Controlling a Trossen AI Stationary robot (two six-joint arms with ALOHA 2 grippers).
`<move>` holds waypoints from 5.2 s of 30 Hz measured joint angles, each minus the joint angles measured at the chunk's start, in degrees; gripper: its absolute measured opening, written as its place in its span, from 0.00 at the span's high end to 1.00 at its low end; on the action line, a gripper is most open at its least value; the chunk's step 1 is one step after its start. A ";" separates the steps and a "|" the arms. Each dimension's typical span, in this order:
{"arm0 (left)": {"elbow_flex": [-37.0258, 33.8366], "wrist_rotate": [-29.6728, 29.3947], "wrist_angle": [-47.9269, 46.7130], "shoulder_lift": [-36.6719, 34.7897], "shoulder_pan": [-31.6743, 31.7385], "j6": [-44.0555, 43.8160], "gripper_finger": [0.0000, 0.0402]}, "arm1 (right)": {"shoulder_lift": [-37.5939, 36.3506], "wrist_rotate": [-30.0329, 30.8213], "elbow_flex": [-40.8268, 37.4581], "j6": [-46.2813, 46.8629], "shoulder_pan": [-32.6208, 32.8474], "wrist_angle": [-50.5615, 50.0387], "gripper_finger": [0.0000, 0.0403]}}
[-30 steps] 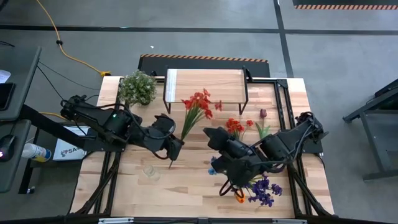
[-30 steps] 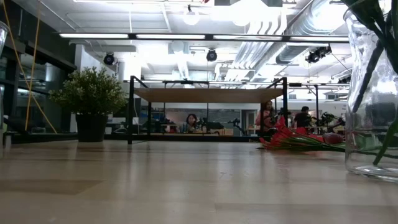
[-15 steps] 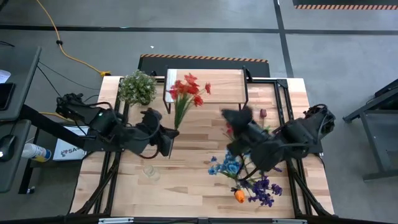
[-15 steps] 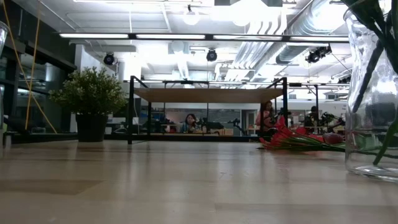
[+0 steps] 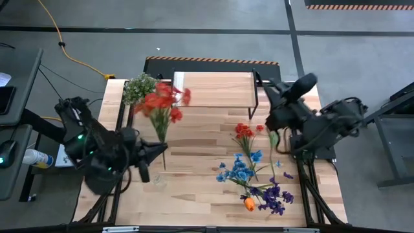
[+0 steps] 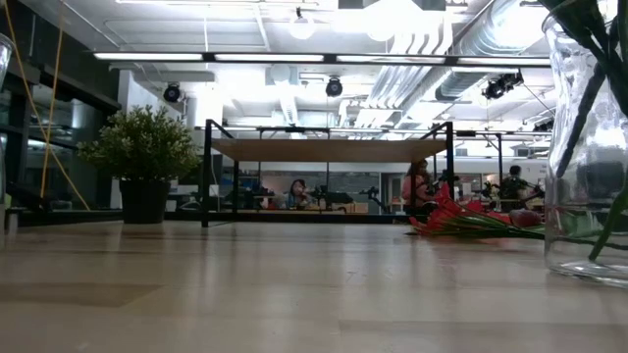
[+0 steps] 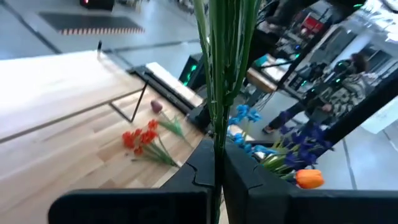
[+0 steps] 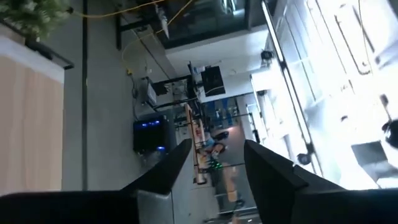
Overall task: Pick and place flowers into a vace then onto a shelf
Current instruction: Put the bottom orange flowers into the left transparent vase
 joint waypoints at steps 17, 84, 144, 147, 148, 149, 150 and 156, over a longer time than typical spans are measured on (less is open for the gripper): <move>-1.13 -17.87 -0.83 0.46 -14.24 1.46 0.90 | -7.44 1.36 0.00 18.68 0.04 0.00 0.67; -36.54 -16.38 -5.69 0.48 -21.62 -33.67 0.90 | -12.61 -46.42 0.00 57.02 0.07 -7.95 0.67; -50.38 -9.44 5.05 0.50 -21.59 -42.07 0.88 | -9.20 -48.32 0.00 56.92 0.07 -6.86 0.67; -50.38 -9.37 5.40 0.50 -21.59 -41.76 0.85 | -9.20 -48.34 0.00 56.92 0.07 -6.86 0.67; -50.38 -9.35 5.36 0.50 -21.59 -41.60 0.84 | -9.20 -48.34 0.00 56.92 0.07 -6.86 0.67; -50.38 -9.34 5.35 0.50 -21.59 -41.42 0.82 | -9.20 -48.34 0.00 56.92 0.06 -6.86 0.67; -50.38 -9.35 5.38 0.50 -21.59 -41.06 0.81 | -9.20 -48.34 0.00 56.92 0.07 -6.86 0.67; -50.38 -9.34 5.35 0.50 -21.59 -40.30 0.81 | -9.20 -48.36 0.00 56.90 0.07 -6.86 0.67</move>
